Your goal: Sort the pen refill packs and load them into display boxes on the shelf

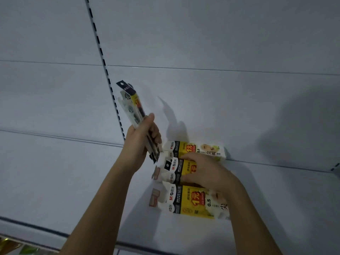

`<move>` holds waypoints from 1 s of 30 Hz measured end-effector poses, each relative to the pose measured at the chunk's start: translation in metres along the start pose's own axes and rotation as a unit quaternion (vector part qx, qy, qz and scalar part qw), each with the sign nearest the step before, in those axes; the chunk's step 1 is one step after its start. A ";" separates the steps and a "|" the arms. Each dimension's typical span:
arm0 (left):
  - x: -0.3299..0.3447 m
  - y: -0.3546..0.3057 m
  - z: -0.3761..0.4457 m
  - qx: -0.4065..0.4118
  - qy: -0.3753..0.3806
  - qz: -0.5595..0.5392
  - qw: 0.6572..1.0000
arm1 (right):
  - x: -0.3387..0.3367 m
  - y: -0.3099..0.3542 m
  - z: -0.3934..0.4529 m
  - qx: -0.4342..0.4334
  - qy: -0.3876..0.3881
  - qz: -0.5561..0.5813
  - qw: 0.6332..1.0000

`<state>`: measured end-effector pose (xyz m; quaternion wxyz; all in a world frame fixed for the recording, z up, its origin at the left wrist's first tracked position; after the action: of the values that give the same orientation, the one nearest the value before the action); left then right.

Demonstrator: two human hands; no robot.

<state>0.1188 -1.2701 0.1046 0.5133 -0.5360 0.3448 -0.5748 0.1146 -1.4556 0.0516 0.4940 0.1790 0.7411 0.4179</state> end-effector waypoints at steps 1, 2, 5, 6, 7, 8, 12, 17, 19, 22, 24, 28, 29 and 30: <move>0.002 -0.001 -0.003 0.008 -0.003 -0.001 1.000 | -0.003 -0.001 -0.003 -0.007 -0.008 0.022 1.000; 0.003 -0.001 -0.005 0.019 -0.005 -0.002 1.000 | -0.006 -0.002 -0.005 -0.016 -0.018 0.042 0.999; 0.006 -0.005 -0.010 0.073 -0.024 -0.011 0.997 | -0.019 0.000 -0.012 -0.059 -0.069 0.101 0.991; 0.005 -0.006 -0.011 0.084 -0.039 -0.017 0.996 | -0.021 0.001 -0.014 -0.075 -0.088 0.125 0.985; 0.005 -0.008 -0.013 0.092 -0.050 -0.029 0.994 | -0.022 0.001 -0.017 -0.090 -0.106 0.149 0.979; 0.006 -0.010 -0.014 0.101 -0.062 -0.039 0.992 | -0.022 0.002 -0.019 -0.101 -0.118 0.172 0.973; 0.011 -0.021 -0.021 0.119 -0.064 -0.095 0.986 | -0.016 0.003 -0.022 -0.121 -0.133 0.201 0.963; 0.018 -0.027 -0.025 0.101 -0.004 -0.208 0.973 | -0.013 0.000 -0.028 -0.157 -0.130 0.258 0.944; 0.014 -0.029 -0.024 0.107 -0.027 -0.206 0.972 | -0.015 -0.002 -0.030 -0.163 -0.128 0.268 0.941; -0.006 -0.029 -0.018 0.131 -0.099 -0.167 0.972 | -0.018 0.002 -0.027 -0.142 -0.110 0.230 0.957; -0.022 -0.021 -0.012 0.119 -0.142 -0.148 0.972 | -0.018 0.007 -0.019 -0.102 -0.088 0.116 0.984; -0.045 0.009 -0.008 0.081 -0.167 -0.112 0.976 | -0.005 0.006 -0.006 0.000 -0.024 -0.058 0.998; -0.048 0.018 -0.009 0.070 -0.165 -0.104 0.978 | -0.001 0.004 -0.004 0.014 -0.013 -0.070 0.997; -0.051 0.026 -0.009 0.059 -0.163 -0.093 0.980 | 0.003 0.002 -0.004 0.023 -0.004 -0.081 0.996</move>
<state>0.1103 -1.2287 0.0651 0.5377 -0.6206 0.1705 -0.5446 0.1096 -1.4541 0.0524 0.5249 0.1319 0.7606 0.3585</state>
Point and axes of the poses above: each hand's wrist, its own z-axis towards the middle knuckle, its own x-axis out of the palm, y = z × x, the point moved 5 cm from there along z, towards the middle knuckle, and after that the axes turned 4 degrees about z, right-handed, at the moved point
